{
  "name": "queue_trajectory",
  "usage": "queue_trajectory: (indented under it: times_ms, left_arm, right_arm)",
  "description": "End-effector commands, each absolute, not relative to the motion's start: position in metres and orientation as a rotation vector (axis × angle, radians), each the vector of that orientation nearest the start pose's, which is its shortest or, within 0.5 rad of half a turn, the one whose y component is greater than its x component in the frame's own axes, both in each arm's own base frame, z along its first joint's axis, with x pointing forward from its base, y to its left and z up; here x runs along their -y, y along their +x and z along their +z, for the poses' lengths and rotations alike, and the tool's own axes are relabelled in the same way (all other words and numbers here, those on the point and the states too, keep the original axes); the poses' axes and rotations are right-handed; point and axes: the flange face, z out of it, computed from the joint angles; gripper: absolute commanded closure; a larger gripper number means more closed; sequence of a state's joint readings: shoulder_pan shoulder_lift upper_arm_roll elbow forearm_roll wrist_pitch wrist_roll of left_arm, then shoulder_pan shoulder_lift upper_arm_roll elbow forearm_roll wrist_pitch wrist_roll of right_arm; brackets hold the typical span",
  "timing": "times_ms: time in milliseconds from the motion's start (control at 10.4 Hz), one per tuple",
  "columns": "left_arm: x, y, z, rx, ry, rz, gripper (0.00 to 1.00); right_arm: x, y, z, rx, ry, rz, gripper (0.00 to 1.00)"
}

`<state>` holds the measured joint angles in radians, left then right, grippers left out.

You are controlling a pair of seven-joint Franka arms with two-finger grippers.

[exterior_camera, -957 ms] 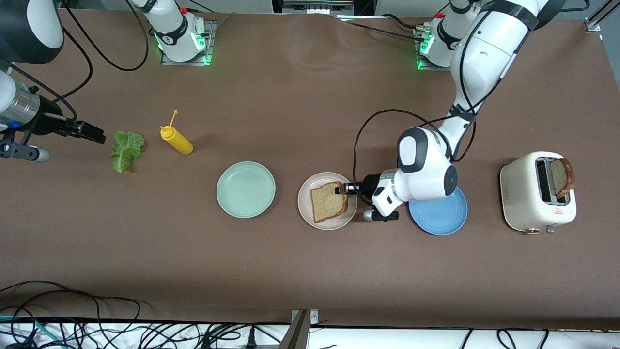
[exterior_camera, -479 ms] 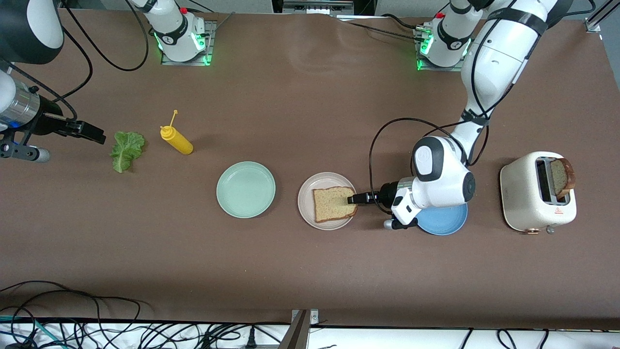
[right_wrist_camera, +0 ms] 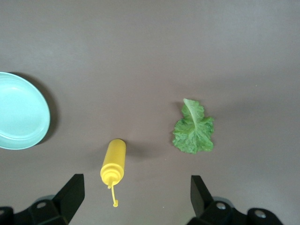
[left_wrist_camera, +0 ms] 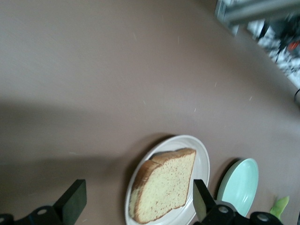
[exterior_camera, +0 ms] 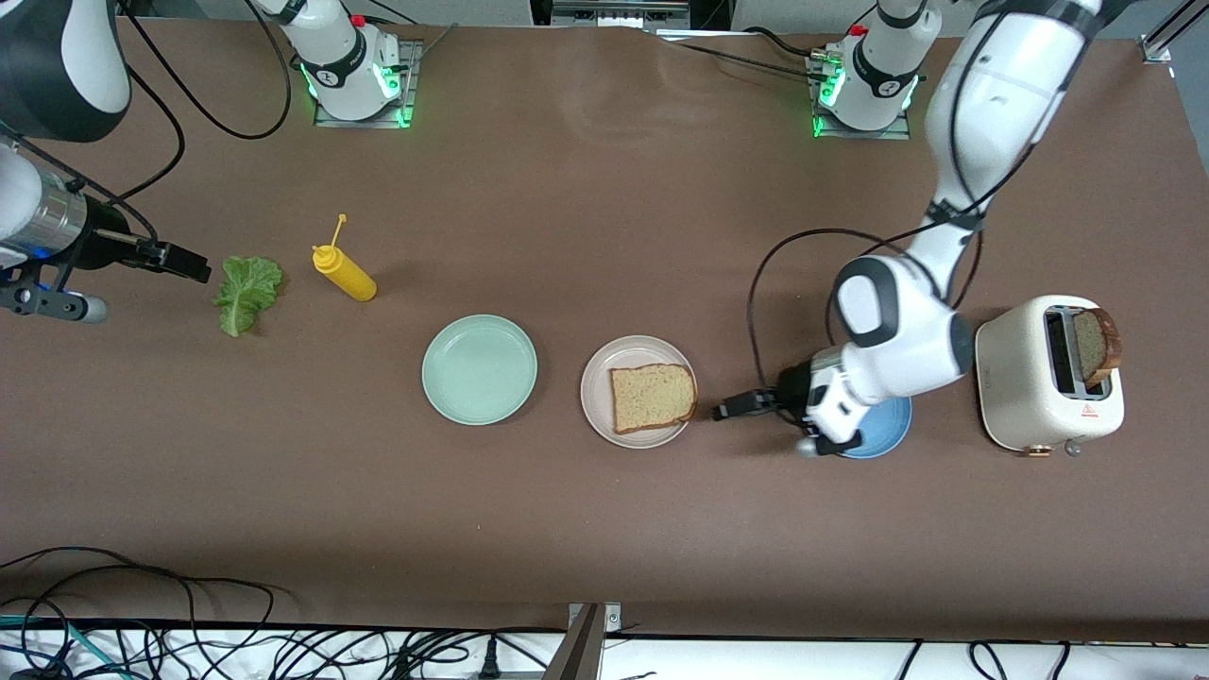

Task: Make sandwich on beige plate with both arms
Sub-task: 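Raise the left gripper away while the right gripper grasps the lettuce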

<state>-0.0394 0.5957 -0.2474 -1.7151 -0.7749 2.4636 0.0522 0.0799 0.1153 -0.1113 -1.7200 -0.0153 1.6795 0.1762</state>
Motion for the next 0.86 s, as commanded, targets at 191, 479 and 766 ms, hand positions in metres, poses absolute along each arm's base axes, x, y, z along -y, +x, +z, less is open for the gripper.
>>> queue_trajectory:
  times_ms: [191,479,766]
  left_arm:
    - [0.062,0.587,0.383,-0.452,2.502,0.197,0.00]
    - [0.015,0.560,0.455,-0.186,2.818,0.234,0.00]
    - [-0.057,0.536,0.543,-0.180,2.947,0.081,0.00]
  right_arm:
    - [0.058,0.569,0.418,-0.199,-3.153,0.300,0.00]
    - [0.114,0.553,0.349,-0.091,-3.158,0.369,0.00]
    - [0.146,0.550,0.293,0.044,-3.151,0.488,0.00]
